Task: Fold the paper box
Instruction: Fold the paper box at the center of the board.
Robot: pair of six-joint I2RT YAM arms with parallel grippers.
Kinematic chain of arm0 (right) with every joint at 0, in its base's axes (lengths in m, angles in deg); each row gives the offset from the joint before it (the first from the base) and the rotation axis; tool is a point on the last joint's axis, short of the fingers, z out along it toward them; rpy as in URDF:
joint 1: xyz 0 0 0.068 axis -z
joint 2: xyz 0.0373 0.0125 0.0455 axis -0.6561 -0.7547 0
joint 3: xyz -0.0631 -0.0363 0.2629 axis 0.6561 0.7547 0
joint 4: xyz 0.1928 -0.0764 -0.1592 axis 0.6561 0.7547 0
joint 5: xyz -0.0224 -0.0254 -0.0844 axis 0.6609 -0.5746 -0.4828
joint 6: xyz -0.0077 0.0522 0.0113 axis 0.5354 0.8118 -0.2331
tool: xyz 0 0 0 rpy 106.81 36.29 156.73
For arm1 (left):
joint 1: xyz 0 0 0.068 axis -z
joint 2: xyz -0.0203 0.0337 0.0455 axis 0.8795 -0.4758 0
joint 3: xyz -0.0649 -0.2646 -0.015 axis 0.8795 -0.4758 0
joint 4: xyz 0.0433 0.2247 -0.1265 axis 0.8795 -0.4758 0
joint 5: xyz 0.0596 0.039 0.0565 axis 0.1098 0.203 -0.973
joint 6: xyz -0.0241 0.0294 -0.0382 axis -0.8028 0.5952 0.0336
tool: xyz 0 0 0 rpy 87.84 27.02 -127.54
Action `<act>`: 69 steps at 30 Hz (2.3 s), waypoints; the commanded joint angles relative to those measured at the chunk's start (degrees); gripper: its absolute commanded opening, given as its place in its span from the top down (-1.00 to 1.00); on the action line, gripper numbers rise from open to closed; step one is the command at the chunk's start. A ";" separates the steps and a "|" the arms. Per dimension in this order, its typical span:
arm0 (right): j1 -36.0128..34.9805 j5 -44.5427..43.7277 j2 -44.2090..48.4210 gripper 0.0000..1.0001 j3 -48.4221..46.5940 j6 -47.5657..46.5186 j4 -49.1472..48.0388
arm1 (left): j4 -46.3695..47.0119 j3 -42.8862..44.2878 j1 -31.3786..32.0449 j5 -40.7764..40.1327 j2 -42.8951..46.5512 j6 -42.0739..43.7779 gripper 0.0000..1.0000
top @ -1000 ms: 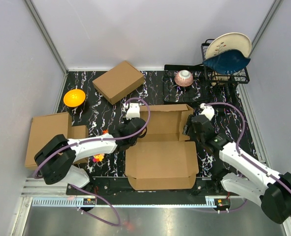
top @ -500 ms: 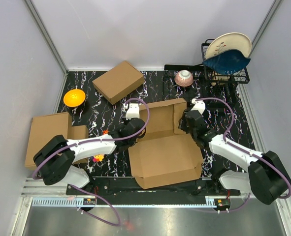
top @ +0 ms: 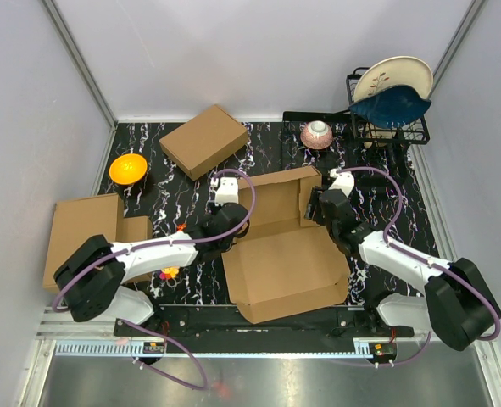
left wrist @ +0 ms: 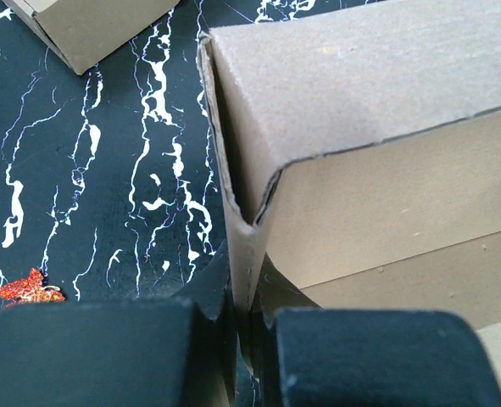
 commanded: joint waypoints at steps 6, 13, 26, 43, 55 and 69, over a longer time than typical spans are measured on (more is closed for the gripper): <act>0.43 -2.88 0.90 -0.49 2.47 -3.79 -16.65 | -2.31 1.06 0.77 10.06 2.49 4.30 1.00; 0.52 2.32 -3.59 -0.54 1.33 -6.34 -18.08 | -4.51 2.99 0.77 15.86 2.40 7.81 1.00; 0.52 3.36 0.62 -0.47 3.71 -5.20 -14.49 | -9.61 6.06 -1.34 15.78 1.17 8.17 1.00; 0.35 20.94 20.03 -0.99 -7.02 -5.55 12.85 | -17.16 14.15 -2.30 7.25 -11.22 3.16 1.00; 0.35 19.83 30.68 -0.99 -7.64 -3.88 21.64 | -21.65 16.79 -2.83 5.58 -10.52 2.72 1.00; 0.35 -4.71 43.43 -0.90 1.76 5.69 26.13 | -21.12 12.84 -3.71 4.35 -6.31 3.25 1.00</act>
